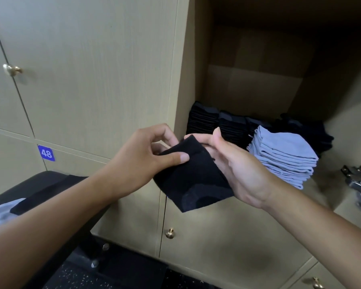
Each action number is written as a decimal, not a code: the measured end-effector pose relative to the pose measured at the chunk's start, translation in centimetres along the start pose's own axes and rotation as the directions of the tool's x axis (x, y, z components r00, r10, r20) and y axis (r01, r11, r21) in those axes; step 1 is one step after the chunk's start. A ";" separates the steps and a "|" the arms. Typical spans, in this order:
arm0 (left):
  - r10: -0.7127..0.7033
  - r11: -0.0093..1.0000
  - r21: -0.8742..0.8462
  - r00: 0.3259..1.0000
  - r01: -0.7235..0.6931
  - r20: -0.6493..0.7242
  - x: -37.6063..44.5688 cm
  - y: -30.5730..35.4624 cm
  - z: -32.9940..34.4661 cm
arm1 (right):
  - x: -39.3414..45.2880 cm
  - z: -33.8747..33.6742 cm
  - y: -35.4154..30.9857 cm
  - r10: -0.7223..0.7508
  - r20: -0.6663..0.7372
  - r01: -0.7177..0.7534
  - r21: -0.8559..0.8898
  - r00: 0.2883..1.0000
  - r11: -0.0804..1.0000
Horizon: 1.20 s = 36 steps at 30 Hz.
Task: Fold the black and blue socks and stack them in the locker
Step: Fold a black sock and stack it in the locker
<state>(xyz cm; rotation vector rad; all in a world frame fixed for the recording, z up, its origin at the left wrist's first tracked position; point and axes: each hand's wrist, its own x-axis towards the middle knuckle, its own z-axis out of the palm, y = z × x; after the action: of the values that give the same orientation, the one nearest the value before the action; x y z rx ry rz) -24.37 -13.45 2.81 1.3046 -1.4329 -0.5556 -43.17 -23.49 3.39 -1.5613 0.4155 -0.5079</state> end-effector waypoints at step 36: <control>-0.396 0.823 -0.469 0.916 0.320 -0.071 4.1 -2.1 6.3 | -1.6 -3.7 0.1 -0.274 -0.405 0.025 -0.523 0.872 0.852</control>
<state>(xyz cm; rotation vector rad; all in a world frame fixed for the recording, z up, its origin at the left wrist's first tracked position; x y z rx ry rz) -28.43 -19.70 0.58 1.2096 -0.8467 -0.9473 -46.49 -25.68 3.31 -1.9877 0.8520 -0.9731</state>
